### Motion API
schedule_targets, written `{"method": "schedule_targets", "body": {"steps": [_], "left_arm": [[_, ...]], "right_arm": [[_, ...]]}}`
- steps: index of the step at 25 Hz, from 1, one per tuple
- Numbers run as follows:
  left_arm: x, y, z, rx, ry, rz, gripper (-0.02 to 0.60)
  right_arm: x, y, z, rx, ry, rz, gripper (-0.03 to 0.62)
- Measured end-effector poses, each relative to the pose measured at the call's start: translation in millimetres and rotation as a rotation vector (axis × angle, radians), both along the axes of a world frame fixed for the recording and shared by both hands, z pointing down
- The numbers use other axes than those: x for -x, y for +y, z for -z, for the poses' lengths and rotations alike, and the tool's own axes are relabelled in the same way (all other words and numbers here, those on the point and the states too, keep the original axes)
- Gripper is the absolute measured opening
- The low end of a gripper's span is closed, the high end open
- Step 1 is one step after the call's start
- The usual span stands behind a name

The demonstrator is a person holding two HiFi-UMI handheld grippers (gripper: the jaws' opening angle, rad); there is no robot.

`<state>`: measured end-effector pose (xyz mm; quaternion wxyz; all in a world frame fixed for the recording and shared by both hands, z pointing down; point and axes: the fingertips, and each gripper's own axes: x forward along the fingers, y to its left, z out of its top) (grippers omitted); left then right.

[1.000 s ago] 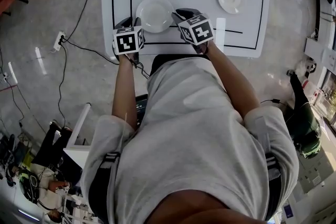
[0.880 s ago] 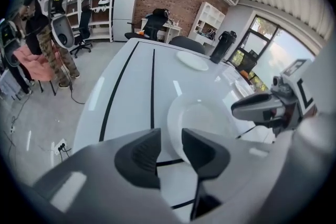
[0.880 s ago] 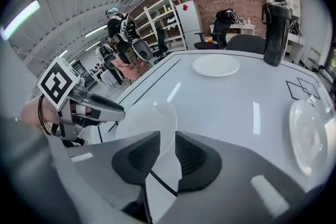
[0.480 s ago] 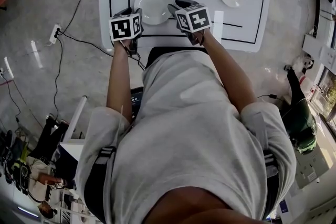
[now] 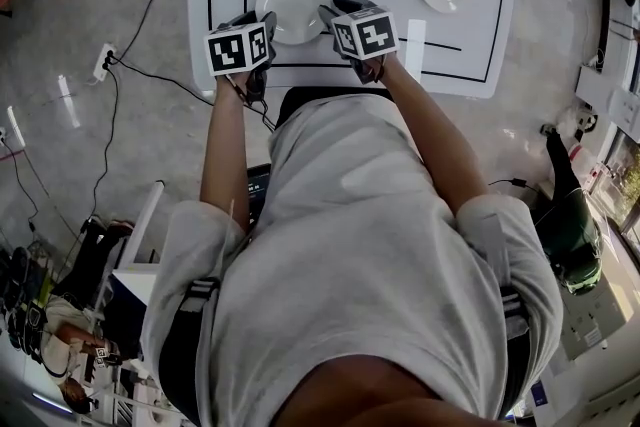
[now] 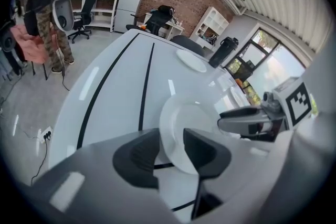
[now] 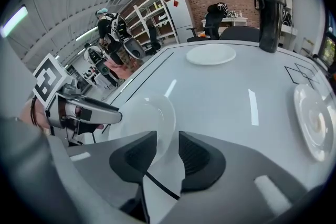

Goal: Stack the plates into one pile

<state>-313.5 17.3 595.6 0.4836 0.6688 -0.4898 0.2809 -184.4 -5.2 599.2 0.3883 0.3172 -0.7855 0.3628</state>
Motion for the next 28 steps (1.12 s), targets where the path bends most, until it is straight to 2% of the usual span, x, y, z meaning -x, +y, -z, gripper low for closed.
{"method": "schedule_targets", "body": {"steps": [9,19,28], "left_arm": [[-9.3,0.6,-0.3,-0.017,-0.001,-0.021,0.146],[-15.1,-6.4,13.0,-0.051,-0.023,-0.036,0.144],[-34.0,-14.8,23.7,-0.076,-0.052,-0.026,0.144]], "right_arm": [[-4.9,1.7,-1.9,-0.019,0.005,-0.015,0.106],[-12.1,-11.5,19.7,-0.109,0.009,-0.02,0.071],[-30.1,-14.6,29.4,-0.147,-0.007,-0.006,0.081]]}}
